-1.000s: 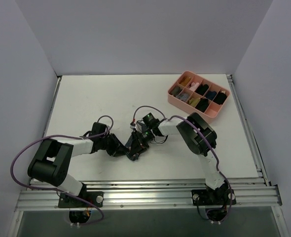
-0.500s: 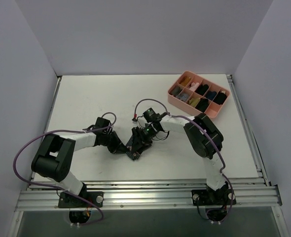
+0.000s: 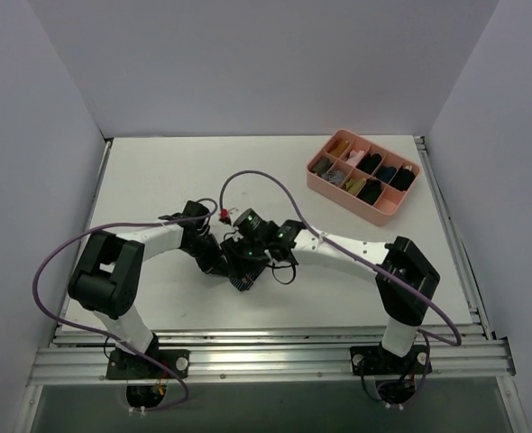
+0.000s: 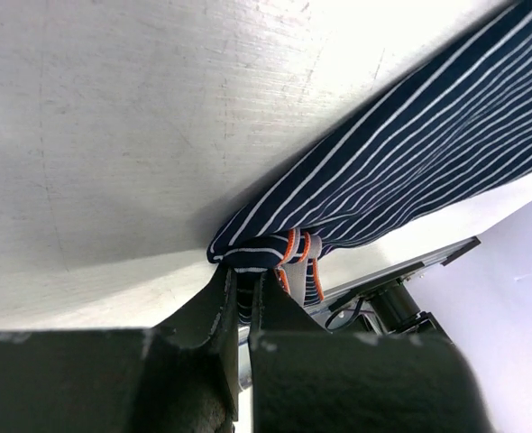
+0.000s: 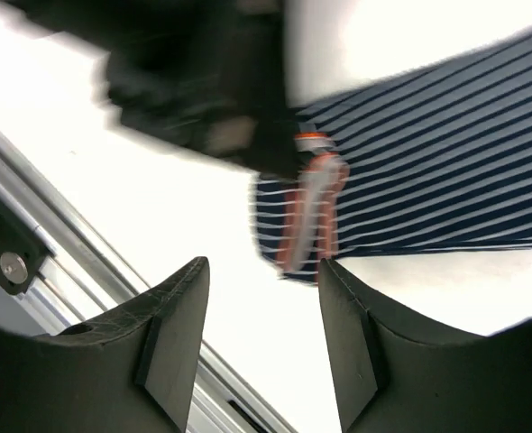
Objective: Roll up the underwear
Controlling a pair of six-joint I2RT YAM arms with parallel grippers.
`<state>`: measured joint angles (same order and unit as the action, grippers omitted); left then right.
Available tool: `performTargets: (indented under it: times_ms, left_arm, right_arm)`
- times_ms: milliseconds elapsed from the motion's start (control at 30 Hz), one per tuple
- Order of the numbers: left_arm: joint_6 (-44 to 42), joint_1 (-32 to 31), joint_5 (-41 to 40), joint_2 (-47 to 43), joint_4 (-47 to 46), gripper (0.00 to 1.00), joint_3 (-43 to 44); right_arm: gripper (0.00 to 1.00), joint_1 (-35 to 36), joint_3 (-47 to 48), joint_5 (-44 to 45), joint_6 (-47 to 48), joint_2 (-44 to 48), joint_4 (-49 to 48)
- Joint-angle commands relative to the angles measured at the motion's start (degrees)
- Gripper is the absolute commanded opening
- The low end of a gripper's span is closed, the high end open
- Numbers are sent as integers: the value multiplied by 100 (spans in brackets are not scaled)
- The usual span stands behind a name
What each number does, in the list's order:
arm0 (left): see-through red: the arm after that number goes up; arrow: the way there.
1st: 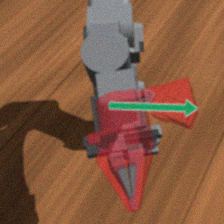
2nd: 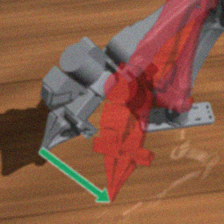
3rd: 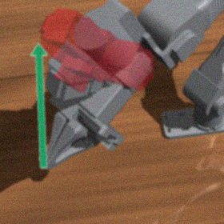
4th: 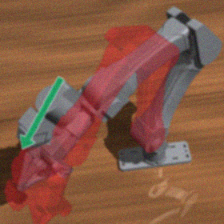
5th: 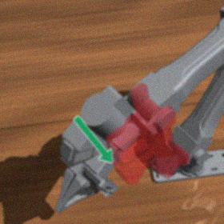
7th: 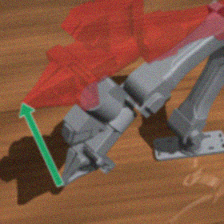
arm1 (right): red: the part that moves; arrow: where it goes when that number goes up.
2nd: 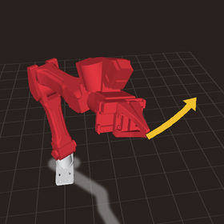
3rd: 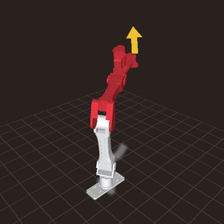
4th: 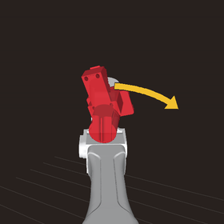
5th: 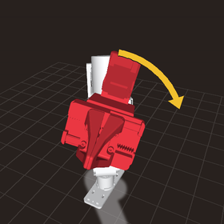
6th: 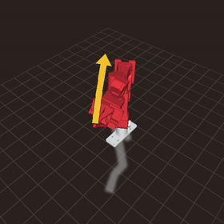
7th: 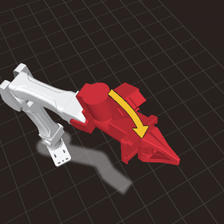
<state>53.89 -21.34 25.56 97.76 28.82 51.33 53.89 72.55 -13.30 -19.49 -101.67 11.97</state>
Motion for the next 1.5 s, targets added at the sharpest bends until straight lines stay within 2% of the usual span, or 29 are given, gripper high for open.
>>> performTargets:
  times_ms: [0,200,467,633,1067,1133,1167,1233,1267,1300,1333,1367,1467]
  left_arm:
    - [-151,-37,-456,279,756,2,210]
    - [-159,-37,-333,604,1099,2,544]
    - [-212,-45,-306,850,1451,2,817]
    - [-212,-45,-359,903,1574,2,817]
    - [-256,-45,-421,1000,1855,2,966]
    - [-256,-45,-403,1000,1855,2,984]
    - [-265,-45,-377,1000,1855,2,993]
    - [-308,-28,-350,974,1908,3,1098]
    - [-326,16,-394,921,1978,7,1142]
    - [-405,60,-403,877,1996,10,1238]
    - [-440,121,-429,833,2040,15,1282]
    - [-475,183,-464,746,2127,25,1326]
    - [-581,472,-683,491,2259,39,1388]
  right_arm:
    - [48,411,-241,1513,94,384,-308]
    - [49,807,-277,2269,576,332,-537]
    - [49,1369,-540,2683,981,86,-959]
    - [49,1510,-532,2727,1061,-203,-1135]
    - [47,1625,-663,3562,1122,-881,-1398]
    - [39,1616,-716,3562,1140,-855,-1434]
    - [27,1616,-742,3528,1149,-837,-1495]
    - [17,1512,-882,3118,1131,-776,-1600]
    - [9,1441,-953,2905,1079,-758,-1731]
    - [7,1371,-1049,2625,1052,-688,-1820]
    - [5,1283,-1129,1935,974,-688,-1908]
    - [4,1099,-1243,1614,886,-688,-2030]
    - [0,704,-1655,515,464,-626,-2486]
